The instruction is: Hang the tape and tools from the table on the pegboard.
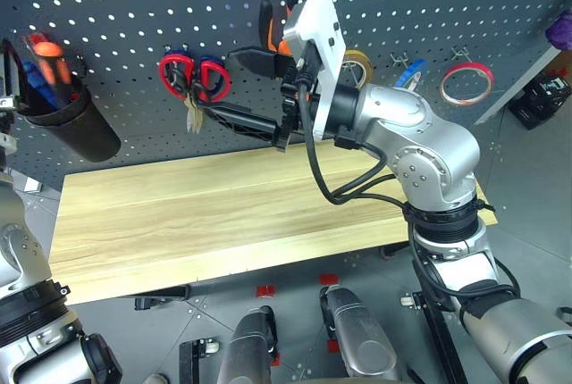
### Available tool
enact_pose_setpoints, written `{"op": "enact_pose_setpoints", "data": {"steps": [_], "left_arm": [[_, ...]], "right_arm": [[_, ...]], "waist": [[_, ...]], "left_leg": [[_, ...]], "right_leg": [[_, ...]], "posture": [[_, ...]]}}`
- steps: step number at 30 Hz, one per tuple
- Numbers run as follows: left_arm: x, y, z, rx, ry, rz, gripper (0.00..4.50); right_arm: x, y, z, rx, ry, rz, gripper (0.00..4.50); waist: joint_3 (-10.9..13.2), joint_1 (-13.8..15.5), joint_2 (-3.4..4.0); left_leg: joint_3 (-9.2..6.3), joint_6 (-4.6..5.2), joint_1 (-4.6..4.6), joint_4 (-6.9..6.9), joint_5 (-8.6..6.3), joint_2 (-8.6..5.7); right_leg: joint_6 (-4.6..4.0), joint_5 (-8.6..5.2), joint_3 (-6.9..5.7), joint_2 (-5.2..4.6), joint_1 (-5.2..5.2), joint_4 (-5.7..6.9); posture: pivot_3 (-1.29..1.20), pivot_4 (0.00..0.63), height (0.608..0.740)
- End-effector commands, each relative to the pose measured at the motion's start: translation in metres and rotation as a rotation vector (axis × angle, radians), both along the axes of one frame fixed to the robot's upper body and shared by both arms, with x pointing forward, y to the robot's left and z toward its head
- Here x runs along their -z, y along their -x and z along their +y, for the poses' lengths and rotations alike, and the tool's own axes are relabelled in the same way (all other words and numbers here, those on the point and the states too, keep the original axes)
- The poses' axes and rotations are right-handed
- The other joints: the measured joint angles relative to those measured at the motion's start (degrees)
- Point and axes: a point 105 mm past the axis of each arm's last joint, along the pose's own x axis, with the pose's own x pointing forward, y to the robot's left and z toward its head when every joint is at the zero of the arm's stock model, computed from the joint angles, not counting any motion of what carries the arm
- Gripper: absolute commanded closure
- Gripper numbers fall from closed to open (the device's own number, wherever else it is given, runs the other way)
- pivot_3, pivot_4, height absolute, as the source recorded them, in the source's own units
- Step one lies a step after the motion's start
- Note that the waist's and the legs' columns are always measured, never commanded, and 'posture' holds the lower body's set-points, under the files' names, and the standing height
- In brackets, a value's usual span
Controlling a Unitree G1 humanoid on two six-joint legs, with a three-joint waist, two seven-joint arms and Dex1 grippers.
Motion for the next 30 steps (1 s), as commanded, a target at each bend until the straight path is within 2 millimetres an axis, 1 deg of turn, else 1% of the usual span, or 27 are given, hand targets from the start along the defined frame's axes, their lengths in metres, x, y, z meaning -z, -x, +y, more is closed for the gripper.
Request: {"op": "enact_pose_setpoints", "data": {"steps": [1, 2, 3, 5, 7, 10, 11, 12, 13, 14, 15, 16, 20, 22, 23, 25, 26, 28, 30], "left_arm": [[-0.023, 0.02, -0.023, 0.03, -0.02, -0.072, 0.29], [-0.021, 0.023, -0.027, 0.018, -0.04, -0.043, 0.29], [-0.018, 0.027, -0.027, 0.008, -0.031, -0.027, 0.29], [-0.009, 0.038, -0.02, -0.037, 0.017, 0.005, 0.29], [0.001, 0.043, -0.018, -0.069, 0.03, 0.05, 0.29], [0.032, 0.053, -0.022, -0.09, 0.041, 0.195, 0.29], [0.037, 0.054, -0.023, -0.092, 0.048, 0.218, 0.29], [0.049, 0.056, -0.025, -0.096, 0.05, 0.269, 0.29], [0.065, 0.056, -0.029, -0.088, 0.066, 0.338, 0.29], [0.08, 0.057, -0.035, -0.077, 0.068, 0.397, 0.29], [0.096, 0.057, -0.045, -0.023, 0.085, 0.453, 0.29], [0.107, 0.056, -0.052, 0.015, 0.105, 0.484, 0.29], [0.14, 0.053, -0.066, 0.036, 0.134, 0.548, 0.29], [0.158, 0.047, -0.07, 0.019, 0.178, 0.581, 0.29], [0.164, 0.043, -0.071, -0.001, 0.176, 0.593, 0.29], [0.173, 0.037, -0.07, -0.043, 0.195, 0.609, 0.29], [0.176, 0.034, -0.071, -0.054, 0.205, 0.611, 0.29], [0.183, 0.026, -0.078, -0.035, 0.215, 0.616, 0.29], [0.188, 0.02, -0.085, -0.001, 0.224, 0.612, 0.29]], "right_arm": [[-0.007, 0.013, -0.01, -0.027, -0.018, -0.075, 0.0], [-0.004, 0.014, -0.015, -0.033, -0.019, -0.07, 0.0], [-0.002, 0.016, -0.018, -0.042, -0.018, -0.059, 0.0], [0.004, 0.019, -0.023, -0.059, -0.011, -0.035, 0.0], [0.012, 0.017, -0.027, -0.051, 0.006, -0.024, 0.0], [0.049, 0.002, -0.04, 0.062, 0.108, 0.001, 0.0], [0.056, -0.001, -0.043, 0.079, 0.129, 0.0, 0.0], [0.071, -0.004, -0.048, 0.12, 0.157, 0.001, 0.0], [0.088, -0.011, -0.054, 0.179, 0.171, 0.028, 0.0], [0.105, -0.018, -0.062, 0.252, 0.184, 0.049, 0.0], [0.123, -0.026, -0.072, 0.345, 0.184, 0.062, 0.0], [0.135, -0.031, -0.079, 0.407, 0.171, 0.083, 0.0], [0.176, -0.047, -0.109, 0.649, 0.116, 0.161, 0.0], [0.195, -0.054, -0.129, 0.77, 0.095, 0.194, 0.0], [0.203, -0.057, -0.14, 0.824, 0.086, 0.209, 0.0], [0.217, -0.062, -0.158, 0.914, 0.081, 0.23, 0.0], [0.223, -0.064, -0.166, 0.952, 0.075, 0.243, 0.0], [0.239, -0.071, -0.192, 1.067, 0.078, 0.272, 0.0], [0.251, -0.075, -0.21, 1.142, 0.082, 0.3, 0.0]], "waist": [[-0.36, -0.02, -0.06], [-0.59, 0.0, -0.1], [-0.83, 0.0, -0.1], [-1.2, -0.09, -0.04], [-1.76, -0.21, 0.12], [-3.09, 0.23, 0.12], [-3.61, 0.64, 0.09], [-3.73, 0.94, 0.06], [-4.11, 1.6, 0.04], [-4.8, 1.99, 0.1], [-5.31, 2.35, 0.12], [-6.12, 3.08, 0.14], [-6.98, 5.16, 0.1], [-8.01, 6.21, 0.29], [-8.64, 6.58, 0.46], [-9.39, 6.91, 0.53], [-9.59, 6.94, 0.51], [-10.54, 6.9, 0.62], [-11.44, 6.76, 0.72]], "left_leg": [[-0.01, 0.0, -0.01, -0.01, 0.0, 0.0], [-0.01, 0.0, -0.01, -0.01, 0.0, 0.0], [-0.01, 0.0, -0.02, -0.02, -0.01, 0.0], [0.01, 0.0, 0.0, -0.04, -0.02, -0.02], [0.02, 0.0, 0.02, -0.05, -0.02, 0.0], [0.01, 0.0, 0.05, -0.09, -0.01, 0.05], [0.01, 0.0, 0.05, -0.11, -0.02, 0.04], [0.01, 0.0, 0.08, -0.11, -0.03, 0.02], [0.01, 0.0, 0.05, -0.07, -0.02, 0.02], [0.02, 0.0, 0.04, -0.06, -0.02, 0.01], [0.02, 0.0, 0.09, -0.06, -0.03, 0.01], [0.02, 0.0, 0.12, -0.1, -0.03, 0.0], [0.06, 0.01, 0.41, -0.06, -0.05, -0.01], [0.08, 0.01, 0.53, -0.07, -0.05, -0.01], [0.08, 0.01, 0.58, -0.07, -0.06, -0.02], [0.12, 0.04, 0.92, -0.13, -0.08, -0.06], [0.08, 0.12, 1.2, -0.19, -0.14, -0.05], [0.07, 0.34, 1.5, -0.22, -0.36, -0.01], [0.07, 0.24, 1.54, -0.21, -0.39, 0.03]], "right_leg": [[0.0, 0.0, -0.01, 0.0, 0.0, -0.02], [0.0, 0.0, 0.0, 0.0, 0.0, -0.02], [0.0, 0.0, 0.01, 0.0, 0.0, -0.04], [0.0, 0.0, 0.04, -0.01, 0.0, -0.03], [0.0, 0.0, 0.04, 0.01, -0.01, -0.01], [0.0, 0.0, 0.04, 0.07, -0.01, 0.01], [0.0, 0.0, 0.05, 0.07, 0.0, 0.0], [0.0, 0.0, 0.06, 0.05, 0.06, -0.02], [0.01, 0.0, 0.08, 0.06, 0.07, -0.05], [0.0, 0.0, 0.1, 0.06, 0.07, -0.06], [0.0, 0.0, 0.12, 0.06, 0.09, -0.02], [0.01, 0.0, 0.12, 0.06, 0.13, -0.07], [0.01, 0.0, 0.19, 0.06, 0.51, -0.17], [0.01, -0.01, 0.17, 0.07, 0.61, -0.17], [0.01, 0.0, 0.19, 0.08, 0.66, -0.15], [0.01, -0.01, 0.23, 0.07, 1.02, -0.18], [0.01, -0.01, 0.19, 0.09, 1.41, -0.29], [0.01, -0.02, 0.21, 0.16, 1.7, -0.38], [0.01, -0.03, 0.26, 0.24, 1.72, -0.41]], "posture": [[-0.27, 0.218, 0.74], [-0.26, 0.215, 0.74], [-0.25, 0.208, 0.74], [-0.22, 0.198, 0.74], [-0.19, 0.186, 0.74], [-0.16, 0.169, 0.74], [-0.16, 0.163, 0.74], [-0.15, 0.156, 0.74], [-0.14, 0.149, 0.74], [-0.14, 0.139, 0.74], [-0.14, 0.137, 0.74], [-0.14, 0.129, 0.74], [-0.14, 0.104, 0.74], [-0.15, 0.089, 0.74], [-0.16, 0.079, 0.74], [-0.16, 0.07, 0.74], [-0.16, 0.059, 0.74], [-0.16, 0.05, 0.74], [-0.16, 0.038, 0.74]]}}
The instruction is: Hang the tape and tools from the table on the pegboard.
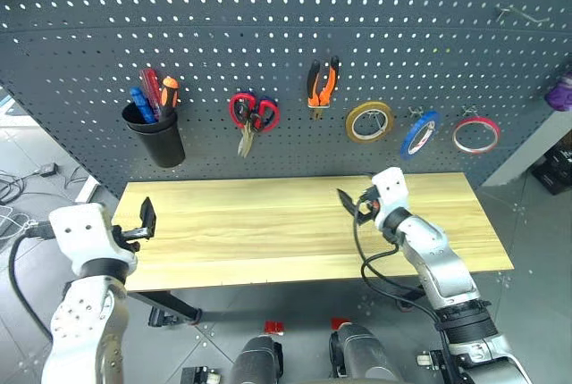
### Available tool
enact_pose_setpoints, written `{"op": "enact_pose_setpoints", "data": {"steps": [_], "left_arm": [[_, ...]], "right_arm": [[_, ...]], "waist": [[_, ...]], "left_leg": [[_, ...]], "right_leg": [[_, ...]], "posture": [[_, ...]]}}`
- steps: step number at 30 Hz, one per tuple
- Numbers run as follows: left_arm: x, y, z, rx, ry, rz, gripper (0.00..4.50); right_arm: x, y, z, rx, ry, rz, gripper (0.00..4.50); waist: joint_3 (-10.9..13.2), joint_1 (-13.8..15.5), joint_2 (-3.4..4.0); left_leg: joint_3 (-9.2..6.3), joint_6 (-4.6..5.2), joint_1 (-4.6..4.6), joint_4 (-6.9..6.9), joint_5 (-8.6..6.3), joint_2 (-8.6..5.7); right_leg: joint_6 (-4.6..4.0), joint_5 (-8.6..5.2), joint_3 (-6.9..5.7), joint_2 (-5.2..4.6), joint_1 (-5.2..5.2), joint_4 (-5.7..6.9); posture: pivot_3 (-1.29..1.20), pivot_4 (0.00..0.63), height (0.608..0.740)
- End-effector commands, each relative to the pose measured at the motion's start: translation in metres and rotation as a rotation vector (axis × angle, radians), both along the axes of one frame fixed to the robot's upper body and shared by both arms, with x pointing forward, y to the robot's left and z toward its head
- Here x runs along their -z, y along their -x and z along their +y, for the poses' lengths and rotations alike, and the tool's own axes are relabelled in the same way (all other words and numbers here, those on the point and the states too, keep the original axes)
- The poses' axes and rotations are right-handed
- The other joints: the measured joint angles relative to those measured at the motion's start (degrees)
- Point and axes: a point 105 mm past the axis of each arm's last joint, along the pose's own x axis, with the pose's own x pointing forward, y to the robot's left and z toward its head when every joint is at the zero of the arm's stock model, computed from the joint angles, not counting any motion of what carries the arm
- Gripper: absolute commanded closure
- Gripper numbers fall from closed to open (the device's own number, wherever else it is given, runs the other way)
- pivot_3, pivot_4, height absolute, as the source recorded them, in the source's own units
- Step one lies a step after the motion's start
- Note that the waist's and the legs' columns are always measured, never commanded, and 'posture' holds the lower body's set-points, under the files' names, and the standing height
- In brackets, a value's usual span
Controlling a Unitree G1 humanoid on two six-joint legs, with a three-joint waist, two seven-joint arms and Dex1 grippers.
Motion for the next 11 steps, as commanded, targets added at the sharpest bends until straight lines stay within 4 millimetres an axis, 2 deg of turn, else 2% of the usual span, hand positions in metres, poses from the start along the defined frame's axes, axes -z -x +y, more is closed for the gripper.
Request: {"op": "enact_pose_setpoints", "data": {"steps": [1, 5, 9, 11], "left_arm": [[-0.001, -0.009, -0.012, 0.036, 0.001, -0.045, 0.29], [0.017, -0.008, -0.01, 0.018, 0.03, -0.028, 0.29], [0.027, -0.004, 0.003, -0.042, 0.048, -0.024, 0.29], [0.029, -0.004, 0.001, -0.02, 0.022, -0.02, 0.29]], "right_arm": [[0.007, -0.01, -0.034, 0.142, 0.004, -0.018, 0.0], [0.025, -0.014, -0.053, 0.229, 0.02, 0.029, 0.0], [0.035, -0.014, -0.051, 0.214, 0.026, 0.045, 0.0], [0.036, -0.014, -0.046, 0.196, 0.027, 0.046, 0.0]], "waist": [[-0.8, -0.16, 0.12], [-2.47, -0.7, 0.5], [-3.81, -1.1, 0.65], [-4.13, -1.1, 0.68]], "left_leg": [[0.02, -0.1, 0.03, 0.0, 0.03, 0.0], [0.05, -0.15, 0.03, -0.03, -0.04, 0.09], [0.05, -0.11, 0.05, -0.06, -0.15, 0.14], [0.03, -0.05, 0.04, -0.05, -0.21, 0.14]], "right_leg": [[0.0, -0.01, 0.02, 0.01, 0.01, -0.01], [-0.01, -0.02, 0.12, 0.11, 0.02, -0.12], [-0.04, -0.08, 0.13, 0.14, 0.05, -0.16], [-0.03, -0.1, 0.13, 0.14, 0.09, -0.19]], "posture": [[-0.16, 0.034, 0.74], [-0.16, 0.015, 0.74], [-0.15, 0.001, 0.74], [-0.15, 0.0, 0.74]]}}
